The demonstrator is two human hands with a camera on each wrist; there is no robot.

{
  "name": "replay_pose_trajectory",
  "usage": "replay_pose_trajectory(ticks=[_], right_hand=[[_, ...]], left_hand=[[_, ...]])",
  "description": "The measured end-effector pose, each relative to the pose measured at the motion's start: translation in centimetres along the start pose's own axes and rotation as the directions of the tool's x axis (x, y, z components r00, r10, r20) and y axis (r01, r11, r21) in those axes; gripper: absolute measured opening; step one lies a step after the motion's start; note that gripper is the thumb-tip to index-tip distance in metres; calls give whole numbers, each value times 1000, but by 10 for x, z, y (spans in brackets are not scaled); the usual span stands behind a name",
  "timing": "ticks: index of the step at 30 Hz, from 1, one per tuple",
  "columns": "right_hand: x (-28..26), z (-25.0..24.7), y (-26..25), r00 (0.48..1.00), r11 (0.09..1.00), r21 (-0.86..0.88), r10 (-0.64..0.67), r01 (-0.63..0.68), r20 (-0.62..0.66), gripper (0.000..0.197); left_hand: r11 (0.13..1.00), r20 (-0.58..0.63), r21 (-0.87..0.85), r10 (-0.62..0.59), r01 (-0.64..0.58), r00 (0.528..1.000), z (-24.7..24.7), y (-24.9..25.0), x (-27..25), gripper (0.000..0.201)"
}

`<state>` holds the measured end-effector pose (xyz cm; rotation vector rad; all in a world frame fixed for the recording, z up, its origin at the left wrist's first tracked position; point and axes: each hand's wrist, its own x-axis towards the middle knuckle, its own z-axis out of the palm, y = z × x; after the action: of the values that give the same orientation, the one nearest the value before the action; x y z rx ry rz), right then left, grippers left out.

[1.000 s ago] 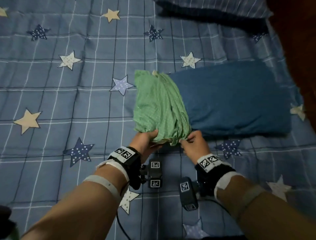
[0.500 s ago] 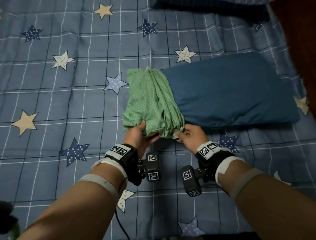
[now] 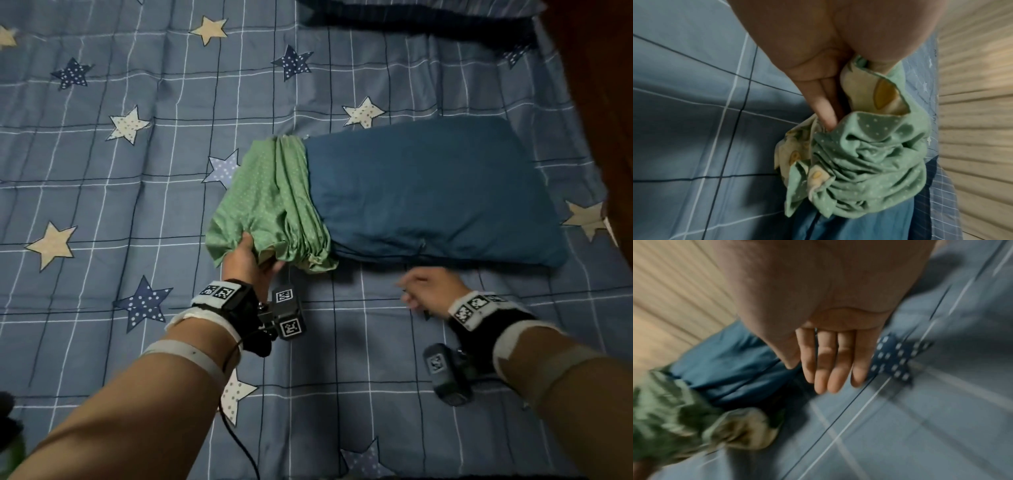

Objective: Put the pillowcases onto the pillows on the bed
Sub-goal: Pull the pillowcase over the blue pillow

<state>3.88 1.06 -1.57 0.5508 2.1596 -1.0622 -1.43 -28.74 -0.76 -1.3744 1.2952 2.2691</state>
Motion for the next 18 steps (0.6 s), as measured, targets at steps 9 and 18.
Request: replay_pose_trajectory(ticks=[9,18], right_hand=[[8,92,-81,938,655,686,108,-317,330,34],[29,73,-67,982,835,542,166,-93,-88,32]], left_hand=[[999,12,24,-23,23,1000,-4,-8,0,34],[984,-51,162,79,-70,996,-15,0,4,30]])
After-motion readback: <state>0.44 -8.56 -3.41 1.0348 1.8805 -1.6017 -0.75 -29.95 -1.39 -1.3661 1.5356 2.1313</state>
